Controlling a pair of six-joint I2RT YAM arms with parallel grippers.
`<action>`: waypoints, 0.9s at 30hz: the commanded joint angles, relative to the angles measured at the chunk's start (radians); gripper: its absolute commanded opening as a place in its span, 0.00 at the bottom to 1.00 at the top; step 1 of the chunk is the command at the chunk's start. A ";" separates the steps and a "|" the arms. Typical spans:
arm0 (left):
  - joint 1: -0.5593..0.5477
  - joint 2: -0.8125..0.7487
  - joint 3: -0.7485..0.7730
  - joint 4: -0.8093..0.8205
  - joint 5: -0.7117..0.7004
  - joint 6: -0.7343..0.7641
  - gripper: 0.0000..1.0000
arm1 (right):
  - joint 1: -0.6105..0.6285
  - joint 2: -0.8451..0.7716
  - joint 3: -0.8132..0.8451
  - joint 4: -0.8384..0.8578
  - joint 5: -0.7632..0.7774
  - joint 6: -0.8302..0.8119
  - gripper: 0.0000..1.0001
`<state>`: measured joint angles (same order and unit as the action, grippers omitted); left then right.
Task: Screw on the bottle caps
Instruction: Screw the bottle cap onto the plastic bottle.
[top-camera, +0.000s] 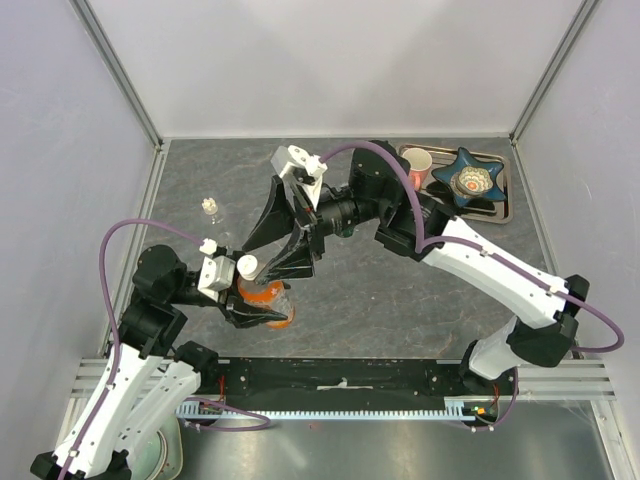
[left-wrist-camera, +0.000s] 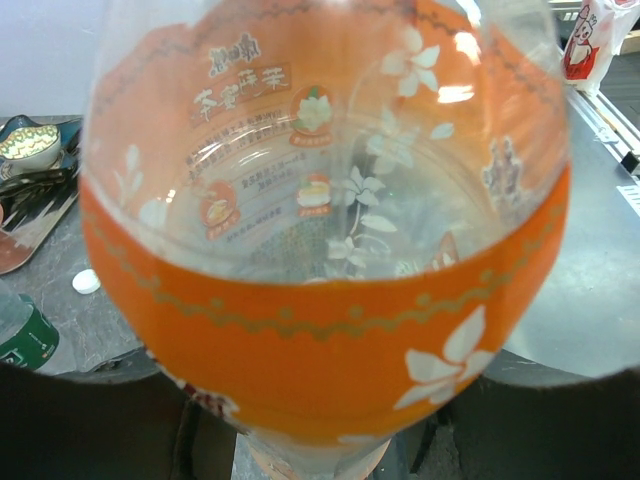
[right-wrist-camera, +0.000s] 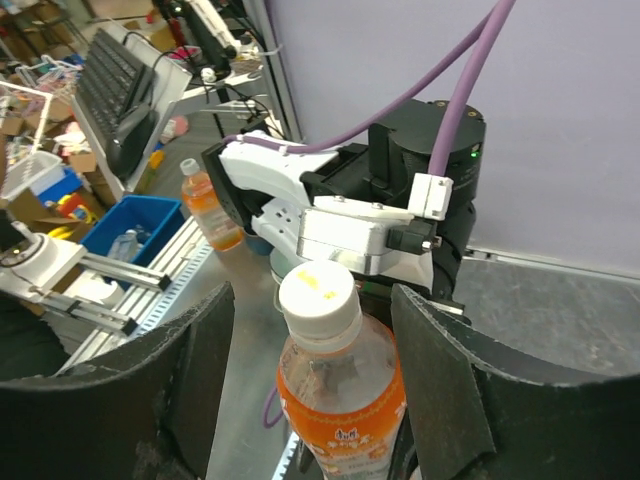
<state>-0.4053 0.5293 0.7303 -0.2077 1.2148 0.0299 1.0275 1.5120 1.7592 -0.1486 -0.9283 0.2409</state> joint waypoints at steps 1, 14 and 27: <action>0.006 0.000 0.018 0.010 0.025 -0.021 0.02 | -0.003 0.016 0.042 0.133 -0.113 0.075 0.69; 0.005 0.000 0.023 0.010 -0.006 -0.021 0.02 | 0.003 0.062 0.040 0.202 -0.133 0.127 0.57; 0.006 -0.003 0.035 0.011 -0.026 -0.056 0.02 | 0.006 0.073 0.043 0.185 -0.118 0.123 0.40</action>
<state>-0.4053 0.5289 0.7303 -0.2073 1.2064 0.0143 1.0302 1.5871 1.7660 0.0074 -1.0332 0.3660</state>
